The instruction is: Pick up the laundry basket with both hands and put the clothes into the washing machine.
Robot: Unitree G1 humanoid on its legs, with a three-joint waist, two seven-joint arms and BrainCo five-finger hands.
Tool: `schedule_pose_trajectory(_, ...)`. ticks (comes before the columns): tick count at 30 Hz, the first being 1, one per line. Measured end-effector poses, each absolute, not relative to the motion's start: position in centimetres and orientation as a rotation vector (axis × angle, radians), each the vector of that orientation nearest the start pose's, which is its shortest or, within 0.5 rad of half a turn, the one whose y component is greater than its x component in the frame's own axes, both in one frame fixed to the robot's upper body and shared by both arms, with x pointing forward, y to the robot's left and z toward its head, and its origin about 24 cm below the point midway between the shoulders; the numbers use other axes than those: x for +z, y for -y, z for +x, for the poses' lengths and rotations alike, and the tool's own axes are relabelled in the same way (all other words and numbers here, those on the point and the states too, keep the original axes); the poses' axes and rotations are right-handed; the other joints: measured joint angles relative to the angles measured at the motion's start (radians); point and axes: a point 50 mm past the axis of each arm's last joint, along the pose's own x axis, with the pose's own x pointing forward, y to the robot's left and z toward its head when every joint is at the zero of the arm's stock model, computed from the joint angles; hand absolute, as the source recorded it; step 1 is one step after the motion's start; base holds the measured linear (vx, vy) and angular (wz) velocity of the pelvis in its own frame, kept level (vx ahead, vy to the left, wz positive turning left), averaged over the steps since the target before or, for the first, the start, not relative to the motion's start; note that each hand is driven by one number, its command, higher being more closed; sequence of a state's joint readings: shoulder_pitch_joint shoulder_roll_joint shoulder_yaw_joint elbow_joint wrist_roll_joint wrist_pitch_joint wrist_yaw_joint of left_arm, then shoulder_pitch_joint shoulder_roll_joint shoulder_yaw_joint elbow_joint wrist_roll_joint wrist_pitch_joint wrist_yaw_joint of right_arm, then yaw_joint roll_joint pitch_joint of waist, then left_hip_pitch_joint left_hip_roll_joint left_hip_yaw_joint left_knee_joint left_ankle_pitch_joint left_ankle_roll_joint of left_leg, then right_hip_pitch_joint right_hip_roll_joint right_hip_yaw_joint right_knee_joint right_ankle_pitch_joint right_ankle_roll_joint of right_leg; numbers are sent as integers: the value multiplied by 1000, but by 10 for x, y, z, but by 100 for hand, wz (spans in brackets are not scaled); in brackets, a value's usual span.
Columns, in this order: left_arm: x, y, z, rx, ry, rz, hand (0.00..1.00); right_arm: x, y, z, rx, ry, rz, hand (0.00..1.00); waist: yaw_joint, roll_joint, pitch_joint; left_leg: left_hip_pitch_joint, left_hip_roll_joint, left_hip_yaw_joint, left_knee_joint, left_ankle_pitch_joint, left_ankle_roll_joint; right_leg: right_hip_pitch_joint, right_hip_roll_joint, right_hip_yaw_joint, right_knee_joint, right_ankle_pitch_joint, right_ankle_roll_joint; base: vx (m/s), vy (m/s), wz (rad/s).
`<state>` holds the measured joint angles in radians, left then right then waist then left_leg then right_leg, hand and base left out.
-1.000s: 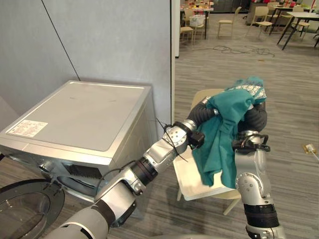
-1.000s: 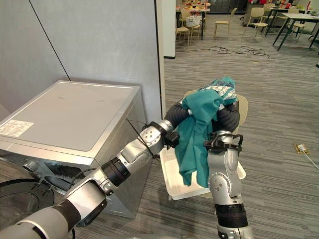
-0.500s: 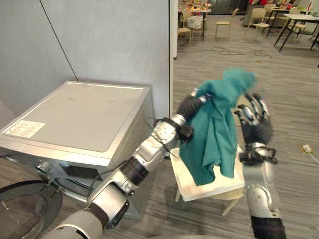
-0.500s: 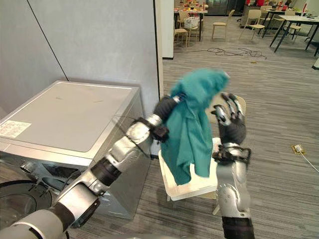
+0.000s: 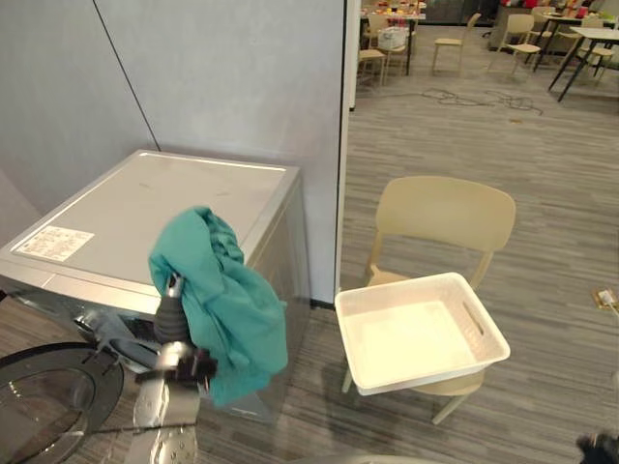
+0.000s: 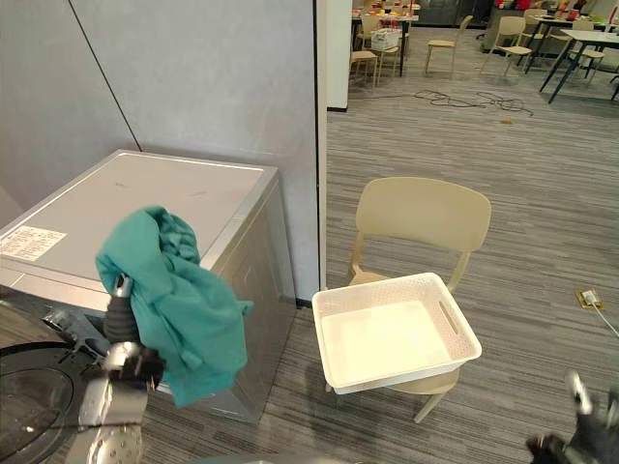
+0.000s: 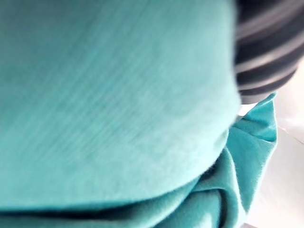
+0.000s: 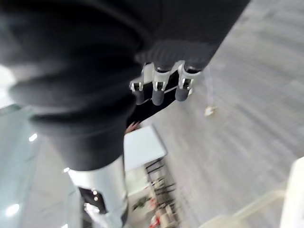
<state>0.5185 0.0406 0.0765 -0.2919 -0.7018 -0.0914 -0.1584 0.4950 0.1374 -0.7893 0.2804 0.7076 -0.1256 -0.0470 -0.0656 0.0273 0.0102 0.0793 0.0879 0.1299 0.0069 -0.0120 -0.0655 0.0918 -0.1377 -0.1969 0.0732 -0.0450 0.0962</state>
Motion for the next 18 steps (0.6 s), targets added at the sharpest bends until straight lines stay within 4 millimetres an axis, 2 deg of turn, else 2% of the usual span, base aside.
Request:
schedule_pose_trajectory(2, -17, -198, 125, 194, -192, -601, 100, -106, 278, -34, -1322, -476, 729, 0, 0, 21, -1, -3, 1, -12, 34, -23, 4, 9, -6, -19, 22, -30, 4, -22, -13, 24)
schedule_pose_trajectory(4, -44, -197, 112, 229, -325, -583, 100, -122, 262, -44, -1329, -581, 796, 0, 5, 24, -2, -3, 2, -13, 37, -27, 2, 9, -6, -31, 37, -42, 1, -20, -25, 22)
schedule_pose_trajectory(6, -88, -194, 90, 286, -553, -566, 100, -137, 242, -56, -1340, -699, 874, 0, 27, 20, -4, -4, 5, -13, 37, -27, 2, 9, -3, -43, 47, -53, -1, 0, -41, 16)
schedule_pose_trajectory(7, -123, -196, 61, 397, -760, -567, 100, -145, 232, -59, -1345, -762, 914, 0, 27, 14, -6, -5, 8, -13, 34, -27, 2, 9, -1, -49, 47, -56, -2, 14, -32, 10)
schedule_pose_trajectory(8, -128, -196, 56, 415, -793, -562, 100, -146, 230, -58, -1341, -772, 918, 0, 27, 12, -6, -5, 9, -12, 33, -27, 2, 9, -1, -50, 47, -57, -2, 29, -35, 8)
schedule_pose_trajectory(9, -144, -197, 37, 491, -911, -548, 100, -150, 226, -58, -1330, -811, 917, 0, 27, 4, -7, -5, 10, -12, 30, -27, 2, 9, 0, -51, 47, -58, -2, 0, 0, 0)
schedule_pose_trajectory(12, -160, -206, 10, 672, -1041, -566, 100, -156, 223, -49, -1311, -839, 938, 0, 34, -16, -3, -4, 16, -8, 25, -27, 2, 9, -1, -52, 45, -61, 0, 55, -22, 0)
schedule_pose_trajectory(15, -162, -216, 0, 769, -1069, -565, 100, -160, 221, -30, -1254, -851, 941, 0, 50, -31, -6, 8, 15, 6, 7, -25, 0, 8, -3, -46, 45, -59, 0, 66, 4, -9)
schedule_pose_trajectory(18, -163, -218, 0, 827, -1062, -589, 100, -164, 214, -7, -1165, -868, 947, 0, 56, -40, -10, 13, 13, 12, 8, -22, -5, 9, -4, -42, 44, -58, -1, 97, 17, -6)
